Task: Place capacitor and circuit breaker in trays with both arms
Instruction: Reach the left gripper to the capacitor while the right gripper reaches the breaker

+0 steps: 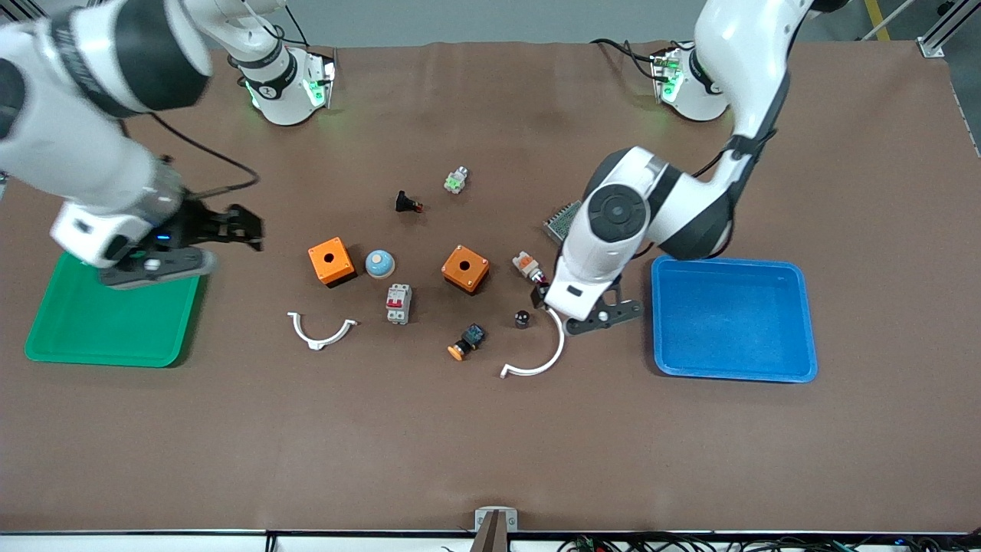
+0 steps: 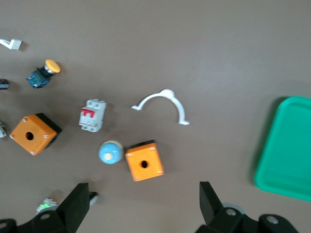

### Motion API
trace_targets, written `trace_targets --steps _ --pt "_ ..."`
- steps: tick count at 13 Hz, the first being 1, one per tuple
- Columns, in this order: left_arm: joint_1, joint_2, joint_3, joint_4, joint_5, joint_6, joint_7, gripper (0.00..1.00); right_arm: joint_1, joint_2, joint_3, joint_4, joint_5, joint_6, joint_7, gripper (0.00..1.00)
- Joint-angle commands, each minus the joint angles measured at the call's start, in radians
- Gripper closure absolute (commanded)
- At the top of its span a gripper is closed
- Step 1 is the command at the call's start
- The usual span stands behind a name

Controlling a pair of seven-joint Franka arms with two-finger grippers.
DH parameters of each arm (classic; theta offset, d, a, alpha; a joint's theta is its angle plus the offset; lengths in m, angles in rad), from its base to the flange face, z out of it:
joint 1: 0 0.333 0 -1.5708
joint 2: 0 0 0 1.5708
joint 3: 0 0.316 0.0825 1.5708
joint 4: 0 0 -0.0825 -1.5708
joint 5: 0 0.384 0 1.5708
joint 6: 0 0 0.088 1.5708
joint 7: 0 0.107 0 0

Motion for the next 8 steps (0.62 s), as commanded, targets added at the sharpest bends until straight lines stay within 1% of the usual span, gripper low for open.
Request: trace_targets --steps 1,3,5,7,8 --pt "-0.051 0.114 0.014 0.101 0.073 0.048 -0.117 0.03 0.138 -0.013 -0.007 -0.150 0.012 0.152 0.223 0.00" --pt "-0.085 0.176 0.017 0.110 0.087 0.141 -0.182 0.06 0.231 0.020 -0.007 -0.241 0.015 0.315 0.351 0.00" --pt "-0.114 0.209 0.045 0.119 0.099 0.158 -0.188 0.10 0.274 0.085 -0.006 -0.246 0.018 0.384 0.399 0.00" --pt "-0.145 0.242 0.071 0.138 0.098 0.168 -0.193 0.16 0.302 0.151 -0.007 -0.247 0.087 0.469 0.404 0.00" --pt "-0.148 0.249 0.071 0.139 0.096 0.174 -0.195 0.20 0.306 0.182 -0.007 -0.246 0.089 0.487 0.413 0.00"
